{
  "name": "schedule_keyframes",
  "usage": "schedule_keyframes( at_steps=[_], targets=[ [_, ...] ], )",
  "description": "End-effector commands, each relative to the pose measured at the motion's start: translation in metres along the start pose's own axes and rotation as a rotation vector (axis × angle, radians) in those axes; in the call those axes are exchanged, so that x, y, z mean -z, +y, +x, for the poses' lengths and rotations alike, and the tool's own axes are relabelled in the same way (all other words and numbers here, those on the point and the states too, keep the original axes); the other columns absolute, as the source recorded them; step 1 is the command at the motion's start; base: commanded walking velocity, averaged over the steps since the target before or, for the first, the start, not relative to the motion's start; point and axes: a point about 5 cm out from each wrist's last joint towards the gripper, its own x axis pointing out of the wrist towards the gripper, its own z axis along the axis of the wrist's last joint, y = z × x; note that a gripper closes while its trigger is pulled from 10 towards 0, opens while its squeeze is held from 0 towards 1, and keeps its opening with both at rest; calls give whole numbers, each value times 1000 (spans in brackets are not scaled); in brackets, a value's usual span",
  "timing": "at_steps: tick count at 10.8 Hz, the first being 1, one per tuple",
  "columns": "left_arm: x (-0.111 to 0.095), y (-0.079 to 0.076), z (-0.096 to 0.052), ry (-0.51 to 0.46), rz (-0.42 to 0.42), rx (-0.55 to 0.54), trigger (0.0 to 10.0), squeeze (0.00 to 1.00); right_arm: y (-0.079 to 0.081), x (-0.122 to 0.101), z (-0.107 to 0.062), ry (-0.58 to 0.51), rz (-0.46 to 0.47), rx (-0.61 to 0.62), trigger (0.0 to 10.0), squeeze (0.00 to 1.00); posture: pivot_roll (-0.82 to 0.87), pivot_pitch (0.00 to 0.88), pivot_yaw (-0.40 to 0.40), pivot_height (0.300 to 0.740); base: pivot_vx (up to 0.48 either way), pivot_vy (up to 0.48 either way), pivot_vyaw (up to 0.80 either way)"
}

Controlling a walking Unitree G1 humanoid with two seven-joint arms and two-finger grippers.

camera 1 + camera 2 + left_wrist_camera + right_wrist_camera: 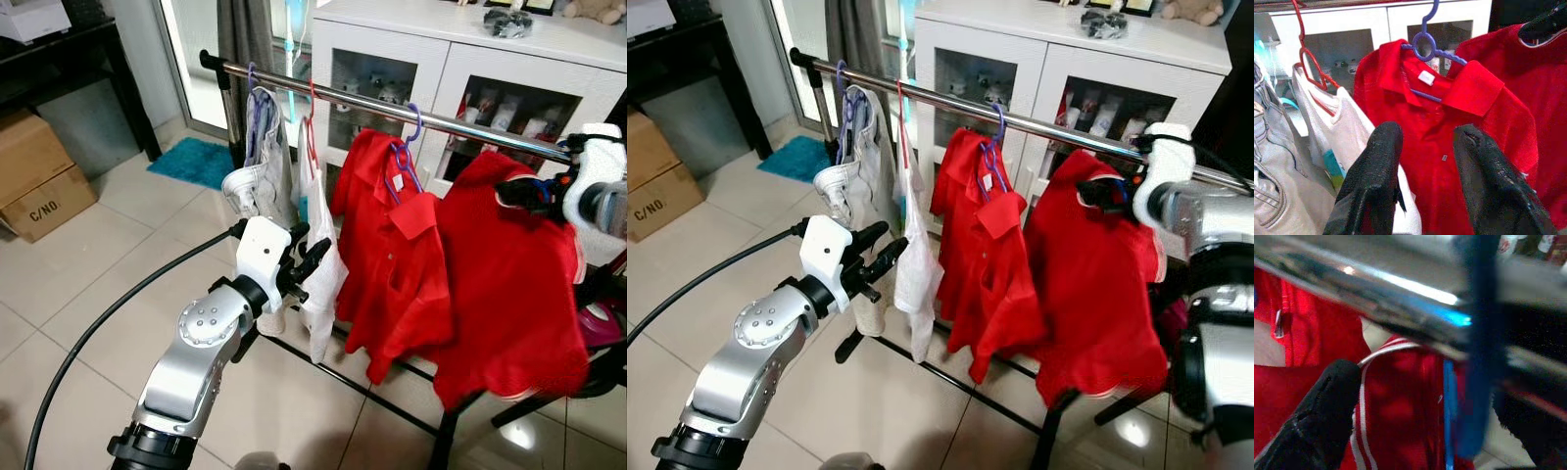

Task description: Hang hanger

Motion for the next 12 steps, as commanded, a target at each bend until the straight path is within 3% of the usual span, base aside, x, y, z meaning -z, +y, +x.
schedule_keyframes(
  at_steps=[1, 2, 3, 4, 5, 6, 8, 12],
  targets=[
    [-1, 0, 1, -1, 11, 10, 10000, 0, -6, -8, -5, -27, 9, 8, 10000, 0, 101, 0, -10, 740, 0, 0, 0],
    [-1, 0, 1, -1, 10, 8, 10000, 0, -9, -9, -6, -30, 26, 7, 4157, 0, 101, 0, -10, 740, 0, 0, 0],
    [0, 0, 0, 1, 8, 8, 10000, 0, -13, -8, -7, -23, 32, 8, 0, 0, 100, 0, -11, 740, 0, 0, 0],
    [0, 0, 0, 2, 7, 10, 10000, 0, -15, -7, -9, -9, 20, 1, 0, 0, 100, 0, -11, 740, 0, 0, 0],
    [0, -1, 0, 2, 7, 11, 10000, 0, -17, -6, -10, 1, 7, -3, 1412, 0, 97, 0, -9, 740, 0, 0, 0],
    [0, -1, 0, 3, 5, 11, 10000, 0, -18, -7, -13, 6, -16, -15, 10000, 0, 97, 0, -9, 740, 0, 0, 0],
    [-1, -2, 1, -5, 2, 16, 10000, 0, -20, 1, -15, 52, -43, -33, 10000, 0, 86, 0, -20, 740, 0, 0, 0],
    [-16, -23, 3, -72, 28, 241, 10000, 0, -25, 5, -28, 55, -9, -34, 10000, 0, 72, 6, -21, 740, 0, 0, 0]
  ],
)
